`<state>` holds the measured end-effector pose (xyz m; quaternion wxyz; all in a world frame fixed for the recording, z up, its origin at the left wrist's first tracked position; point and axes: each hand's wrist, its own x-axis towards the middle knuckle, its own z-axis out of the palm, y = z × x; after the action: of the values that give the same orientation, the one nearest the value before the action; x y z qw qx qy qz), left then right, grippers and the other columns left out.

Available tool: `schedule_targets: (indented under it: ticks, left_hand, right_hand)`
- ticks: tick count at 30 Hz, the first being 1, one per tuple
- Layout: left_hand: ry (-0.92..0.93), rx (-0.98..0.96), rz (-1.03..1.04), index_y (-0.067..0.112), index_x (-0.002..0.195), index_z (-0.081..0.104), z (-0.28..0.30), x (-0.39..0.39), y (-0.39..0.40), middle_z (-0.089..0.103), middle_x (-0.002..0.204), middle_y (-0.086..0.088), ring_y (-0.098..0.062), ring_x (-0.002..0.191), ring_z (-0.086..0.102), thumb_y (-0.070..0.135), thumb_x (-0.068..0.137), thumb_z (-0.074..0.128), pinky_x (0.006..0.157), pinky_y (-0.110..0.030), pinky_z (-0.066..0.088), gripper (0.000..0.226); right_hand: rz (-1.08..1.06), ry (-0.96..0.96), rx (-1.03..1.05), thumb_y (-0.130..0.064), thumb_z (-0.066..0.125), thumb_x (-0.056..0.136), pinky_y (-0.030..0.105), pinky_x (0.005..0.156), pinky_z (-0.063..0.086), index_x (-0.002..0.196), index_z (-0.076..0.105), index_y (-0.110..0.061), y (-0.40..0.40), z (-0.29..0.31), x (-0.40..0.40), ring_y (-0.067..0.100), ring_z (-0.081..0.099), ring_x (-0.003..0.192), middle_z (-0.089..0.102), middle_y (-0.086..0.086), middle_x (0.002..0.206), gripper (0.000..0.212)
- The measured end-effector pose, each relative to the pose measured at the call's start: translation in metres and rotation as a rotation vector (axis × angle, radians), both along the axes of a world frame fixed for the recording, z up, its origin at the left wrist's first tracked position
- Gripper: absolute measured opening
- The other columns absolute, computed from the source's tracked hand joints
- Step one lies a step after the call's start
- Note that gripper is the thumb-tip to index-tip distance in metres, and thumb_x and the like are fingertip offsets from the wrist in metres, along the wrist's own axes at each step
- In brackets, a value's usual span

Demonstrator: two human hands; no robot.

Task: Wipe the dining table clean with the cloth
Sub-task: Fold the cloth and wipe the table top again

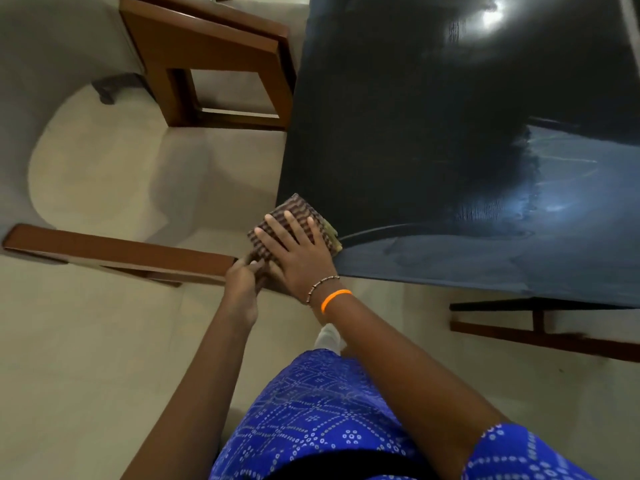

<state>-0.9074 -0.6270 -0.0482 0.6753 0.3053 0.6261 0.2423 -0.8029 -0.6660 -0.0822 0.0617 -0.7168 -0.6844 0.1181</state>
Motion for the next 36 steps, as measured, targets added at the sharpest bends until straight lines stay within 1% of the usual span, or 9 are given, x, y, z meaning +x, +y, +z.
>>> schedule_targets:
  ticks: [4, 8, 12, 17, 23, 26, 28, 33, 36]
  left_hand:
    - [-0.005, -0.160, 0.112, 0.006, 0.126, 0.045, -0.009, 0.009, -0.018, 0.055, 0.109, -0.009, -0.018, 0.094, 0.055, 0.013, 0.100, 0.029, 0.089, -0.032, 0.041, 0.031]
    - [-0.154, -0.254, 0.215, 0.009, 0.108, 0.050, -0.007, 0.018, -0.026, 0.057, 0.093, -0.006, -0.016, 0.086, 0.056, 0.022, 0.101, 0.028, 0.090, -0.033, 0.041, 0.026]
    - [-0.089, -0.235, 0.197, 0.013, 0.090, 0.052, -0.007, 0.016, -0.024, 0.057, 0.085, -0.004, -0.014, 0.080, 0.056, 0.021, 0.100, 0.031, 0.093, -0.032, 0.043, 0.025]
    - [-0.069, -0.245, 0.111, 0.013, 0.094, 0.054, -0.007, 0.006, -0.017, 0.060, 0.089, -0.005, -0.015, 0.085, 0.059, 0.023, 0.100, 0.030, 0.090, -0.033, 0.043, 0.026]
    - [-0.201, -0.335, 0.111, 0.012, 0.104, 0.054, -0.009, -0.001, -0.012, 0.061, 0.095, -0.005, -0.016, 0.090, 0.059, 0.025, 0.099, 0.032, 0.084, -0.034, 0.045, 0.026]
    - [-0.183, -0.330, 0.076, 0.014, 0.098, 0.055, -0.007, -0.002, -0.013, 0.060, 0.093, -0.004, -0.014, 0.086, 0.058, 0.027, 0.100, 0.031, 0.093, -0.034, 0.042, 0.027]
    - [-0.166, -0.320, 0.055, 0.016, 0.092, 0.055, -0.003, 0.000, -0.015, 0.060, 0.086, -0.001, -0.012, 0.080, 0.058, 0.029, 0.100, 0.030, 0.090, -0.032, 0.043, 0.030]
    - [-0.143, -0.340, -0.019, 0.013, 0.101, 0.056, 0.005, 0.026, -0.045, 0.059, 0.100, -0.005, -0.017, 0.091, 0.056, 0.035, 0.098, 0.032, 0.087, -0.033, 0.040, 0.033]
    - [-0.117, -0.396, -0.193, 0.012, 0.103, 0.055, 0.014, 0.056, -0.074, 0.059, 0.104, -0.005, -0.018, 0.093, 0.056, 0.028, 0.098, 0.038, 0.090, -0.035, 0.039, 0.024]
  right_hand:
    - [-0.158, -0.017, 0.059, -0.037, 0.037, 0.087, 0.051, 0.116, 0.008, 0.145, 0.028, -0.031, -0.050, 0.002, 0.060, 0.026, 0.020, 0.144, 0.027, -0.001, 0.155, 0.059]
    - [-0.466, -0.101, -0.006, -0.039, 0.027, 0.086, 0.052, 0.115, 0.014, 0.146, 0.024, -0.031, -0.115, 0.008, 0.150, 0.026, 0.017, 0.145, 0.023, 0.000, 0.156, 0.061]
    - [-0.813, -0.101, -0.062, -0.044, 0.019, 0.081, 0.053, 0.116, 0.010, 0.147, 0.022, -0.029, -0.184, 0.014, 0.220, 0.026, 0.015, 0.145, 0.018, 0.002, 0.158, 0.068]
    - [-1.033, -0.057, -0.058, -0.040, 0.027, 0.082, 0.058, 0.115, 0.005, 0.149, 0.018, -0.026, -0.179, 0.014, 0.203, 0.030, 0.008, 0.146, 0.013, 0.004, 0.159, 0.069]
    - [-0.721, -0.047, -0.033, -0.036, 0.034, 0.089, 0.057, 0.116, 0.000, 0.149, 0.012, -0.028, -0.094, 0.008, 0.090, 0.030, 0.004, 0.147, 0.009, 0.003, 0.159, 0.064]
    - [-0.501, -0.011, -0.017, -0.035, 0.037, 0.090, 0.057, 0.116, 0.000, 0.149, 0.014, -0.027, -0.055, 0.006, 0.035, 0.031, 0.005, 0.147, 0.011, 0.005, 0.159, 0.064]
    - [-0.357, 0.012, -0.031, -0.036, 0.036, 0.091, 0.056, 0.117, 0.005, 0.149, 0.015, -0.027, -0.042, 0.006, 0.013, 0.030, 0.005, 0.147, 0.011, 0.004, 0.159, 0.063]
    - [-0.123, -0.046, 0.042, -0.038, 0.036, 0.093, 0.050, 0.116, 0.010, 0.146, 0.025, -0.033, -0.076, 0.003, 0.044, 0.025, 0.020, 0.145, 0.025, -0.002, 0.156, 0.054]
    - [-0.233, -0.118, 0.050, -0.036, 0.035, 0.093, 0.047, 0.116, 0.013, 0.145, 0.028, -0.034, -0.129, 0.002, 0.100, 0.020, 0.021, 0.144, 0.027, -0.005, 0.155, 0.053]
